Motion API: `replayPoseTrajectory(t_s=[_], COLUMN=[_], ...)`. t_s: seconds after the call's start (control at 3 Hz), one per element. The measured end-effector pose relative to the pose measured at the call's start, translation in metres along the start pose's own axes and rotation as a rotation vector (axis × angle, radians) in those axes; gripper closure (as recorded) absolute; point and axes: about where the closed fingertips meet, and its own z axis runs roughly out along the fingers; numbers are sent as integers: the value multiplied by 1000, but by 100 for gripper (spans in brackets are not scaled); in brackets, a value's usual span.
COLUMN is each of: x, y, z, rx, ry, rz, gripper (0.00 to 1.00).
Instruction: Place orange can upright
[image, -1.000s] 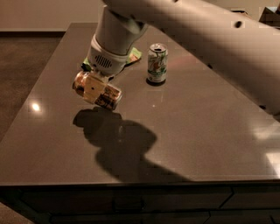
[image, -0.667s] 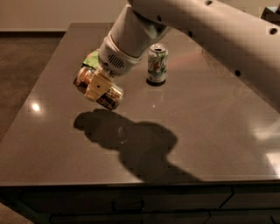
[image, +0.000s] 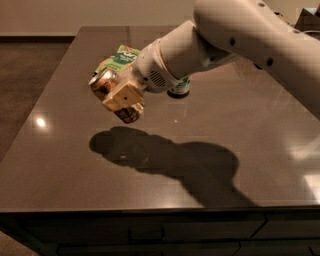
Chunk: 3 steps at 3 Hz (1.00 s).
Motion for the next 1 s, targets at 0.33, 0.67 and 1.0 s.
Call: replayPoseTrajectory(t_s=[0.33,0.67,1.0], x=[7,20,31], y=[-3,-5,-7], z=[-10,-15,-17], rx=[44,76,83], ry=[-108,-194,-252], rz=[-16,-28,-42], gripper=[100,100,100])
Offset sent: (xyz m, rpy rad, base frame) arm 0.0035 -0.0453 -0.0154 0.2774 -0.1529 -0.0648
